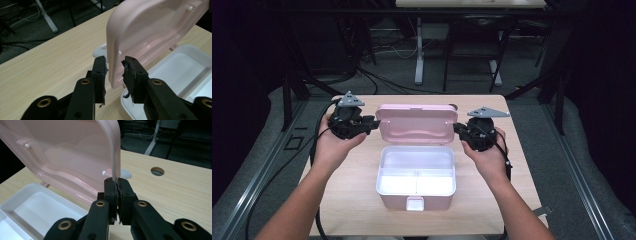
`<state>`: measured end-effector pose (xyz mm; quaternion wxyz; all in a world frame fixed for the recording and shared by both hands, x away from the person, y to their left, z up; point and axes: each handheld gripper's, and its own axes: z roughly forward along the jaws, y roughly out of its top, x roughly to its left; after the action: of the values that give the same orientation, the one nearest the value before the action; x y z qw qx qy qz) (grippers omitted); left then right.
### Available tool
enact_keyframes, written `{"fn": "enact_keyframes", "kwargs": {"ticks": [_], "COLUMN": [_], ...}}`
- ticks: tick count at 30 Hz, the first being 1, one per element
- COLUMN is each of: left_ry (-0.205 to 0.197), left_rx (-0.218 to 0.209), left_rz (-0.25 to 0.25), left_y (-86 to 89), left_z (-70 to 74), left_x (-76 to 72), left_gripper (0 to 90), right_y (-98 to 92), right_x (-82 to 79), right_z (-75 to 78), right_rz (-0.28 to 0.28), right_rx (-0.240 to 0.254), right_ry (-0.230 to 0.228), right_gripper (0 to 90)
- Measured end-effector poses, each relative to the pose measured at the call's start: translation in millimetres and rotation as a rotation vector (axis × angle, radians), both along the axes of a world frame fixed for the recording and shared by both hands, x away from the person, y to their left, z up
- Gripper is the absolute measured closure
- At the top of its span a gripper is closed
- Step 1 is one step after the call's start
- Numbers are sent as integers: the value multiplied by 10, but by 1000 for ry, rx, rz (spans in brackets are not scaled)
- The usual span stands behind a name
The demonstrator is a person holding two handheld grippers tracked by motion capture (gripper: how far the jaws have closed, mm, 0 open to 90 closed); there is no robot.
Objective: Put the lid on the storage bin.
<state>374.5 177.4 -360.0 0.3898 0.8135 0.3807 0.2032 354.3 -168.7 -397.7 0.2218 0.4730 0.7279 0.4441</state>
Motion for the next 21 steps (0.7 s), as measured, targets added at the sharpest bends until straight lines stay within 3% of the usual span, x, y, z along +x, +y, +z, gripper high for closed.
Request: {"fn": "enact_keyframes", "kwargs": {"ticks": [5,9,21], "left_ry": [-21,-49,-60], "left_rx": [-28,-12,-2], "left_rz": [-3,1,-7], "left_y": [-23,-53,-54], "left_z": [19,39,42], "left_x": [13,3,-80], "left_gripper": [757,791,808], "right_y": [-5,-6,-52], "right_x": [-19,-38,-77], "right_z": [-5,-3,-7], "right_rz": [3,7,26], "right_rx": [2,0,38], "right_ry": [-3,-2,11], "right_gripper": [868,867,833]}}
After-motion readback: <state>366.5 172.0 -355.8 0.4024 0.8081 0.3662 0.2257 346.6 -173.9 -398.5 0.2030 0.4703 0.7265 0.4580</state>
